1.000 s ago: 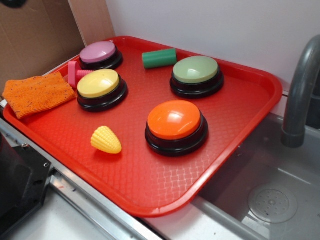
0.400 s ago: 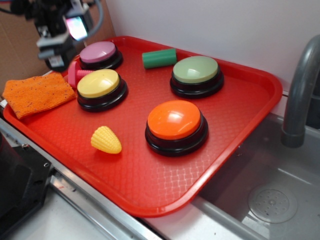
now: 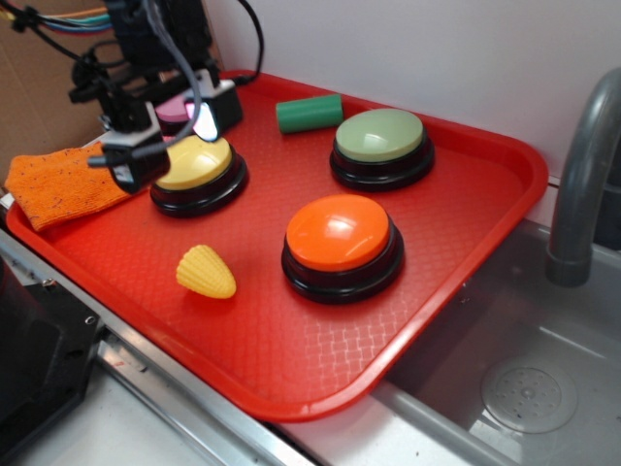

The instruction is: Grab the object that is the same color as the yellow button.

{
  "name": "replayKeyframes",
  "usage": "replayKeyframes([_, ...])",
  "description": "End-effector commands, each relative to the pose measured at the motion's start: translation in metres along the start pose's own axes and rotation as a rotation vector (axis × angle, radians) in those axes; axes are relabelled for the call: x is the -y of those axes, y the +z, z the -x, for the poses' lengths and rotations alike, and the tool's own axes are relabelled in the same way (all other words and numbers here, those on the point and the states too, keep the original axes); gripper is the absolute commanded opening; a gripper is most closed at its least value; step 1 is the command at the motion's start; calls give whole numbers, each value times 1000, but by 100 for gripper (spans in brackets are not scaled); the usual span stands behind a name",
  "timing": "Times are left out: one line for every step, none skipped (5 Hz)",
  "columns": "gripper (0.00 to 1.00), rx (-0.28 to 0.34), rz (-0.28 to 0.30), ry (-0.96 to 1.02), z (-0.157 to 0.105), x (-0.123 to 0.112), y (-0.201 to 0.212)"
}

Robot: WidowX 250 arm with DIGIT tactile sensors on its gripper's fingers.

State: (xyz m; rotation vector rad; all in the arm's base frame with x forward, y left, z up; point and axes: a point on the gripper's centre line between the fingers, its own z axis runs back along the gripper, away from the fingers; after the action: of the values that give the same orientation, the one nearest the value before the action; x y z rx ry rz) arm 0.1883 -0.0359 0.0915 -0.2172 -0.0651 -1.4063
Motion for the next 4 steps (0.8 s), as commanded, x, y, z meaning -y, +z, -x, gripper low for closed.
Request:
replayKeyframes([100,44,30,-187,-12,7,-42])
replayKeyframes([100,20,41,-153,-10,13,-52])
replayKeyframes([100,25,56,-155,-10,14,-62])
replayKeyframes([100,27,69,-149,-8,15,-68])
